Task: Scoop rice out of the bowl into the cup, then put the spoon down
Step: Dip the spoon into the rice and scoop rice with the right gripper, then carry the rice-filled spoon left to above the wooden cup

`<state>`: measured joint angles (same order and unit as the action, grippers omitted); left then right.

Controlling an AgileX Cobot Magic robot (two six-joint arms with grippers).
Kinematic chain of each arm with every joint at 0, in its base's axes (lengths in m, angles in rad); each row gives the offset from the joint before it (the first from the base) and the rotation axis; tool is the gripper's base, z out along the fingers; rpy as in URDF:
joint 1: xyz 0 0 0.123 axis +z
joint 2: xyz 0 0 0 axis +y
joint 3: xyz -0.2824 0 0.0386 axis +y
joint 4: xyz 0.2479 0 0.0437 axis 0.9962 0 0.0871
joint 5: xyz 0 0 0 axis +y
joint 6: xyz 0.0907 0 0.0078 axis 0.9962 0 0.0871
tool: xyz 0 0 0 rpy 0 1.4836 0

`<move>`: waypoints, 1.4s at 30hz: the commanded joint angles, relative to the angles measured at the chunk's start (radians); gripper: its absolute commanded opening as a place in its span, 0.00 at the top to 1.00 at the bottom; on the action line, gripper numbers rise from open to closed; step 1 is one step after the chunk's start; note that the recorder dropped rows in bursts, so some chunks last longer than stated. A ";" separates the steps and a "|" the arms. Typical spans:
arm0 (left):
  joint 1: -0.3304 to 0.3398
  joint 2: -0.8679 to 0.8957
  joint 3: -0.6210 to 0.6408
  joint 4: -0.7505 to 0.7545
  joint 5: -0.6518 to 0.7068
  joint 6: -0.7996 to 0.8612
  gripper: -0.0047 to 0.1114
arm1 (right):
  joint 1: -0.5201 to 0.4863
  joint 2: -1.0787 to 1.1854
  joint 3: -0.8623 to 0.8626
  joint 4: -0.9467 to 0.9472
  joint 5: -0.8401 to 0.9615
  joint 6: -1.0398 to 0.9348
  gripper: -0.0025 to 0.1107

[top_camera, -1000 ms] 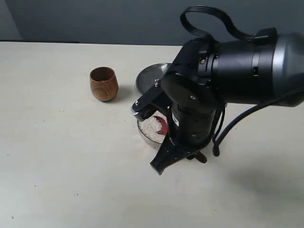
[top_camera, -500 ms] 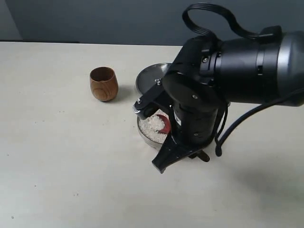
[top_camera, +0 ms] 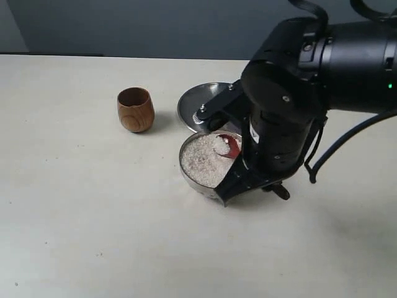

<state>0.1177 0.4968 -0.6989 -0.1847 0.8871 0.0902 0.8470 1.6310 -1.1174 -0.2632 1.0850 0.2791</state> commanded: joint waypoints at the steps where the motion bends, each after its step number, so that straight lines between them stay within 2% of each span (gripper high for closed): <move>1: 0.001 0.004 -0.006 0.003 0.002 0.001 0.96 | -0.022 -0.035 -0.005 0.015 0.011 -0.047 0.98; 12: 0.001 0.004 -0.006 0.003 0.002 0.001 0.96 | -0.022 -0.038 -0.005 0.037 0.014 -0.089 0.98; 17: 0.001 0.004 -0.006 0.003 0.002 0.001 0.96 | -0.022 -0.035 -0.005 0.028 0.085 -0.145 0.98; 25: 0.001 0.004 -0.006 0.003 0.002 0.001 0.96 | -0.022 -0.034 -0.005 -0.001 0.094 -0.154 0.98; 29: 0.001 0.004 -0.006 0.003 0.002 0.001 0.96 | -0.022 -0.034 -0.005 -0.077 0.135 -0.151 0.98; 31: 0.001 0.004 -0.006 0.003 0.002 0.001 0.96 | -0.022 -0.034 -0.005 -0.081 0.136 -0.199 0.98; 42: 0.001 0.004 -0.006 0.001 0.002 0.001 0.96 | -0.022 -0.034 -0.005 -0.049 0.098 -0.190 0.98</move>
<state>0.1177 0.4968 -0.6989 -0.1847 0.8871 0.0902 0.8308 1.5999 -1.1174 -0.3163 1.1972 0.0966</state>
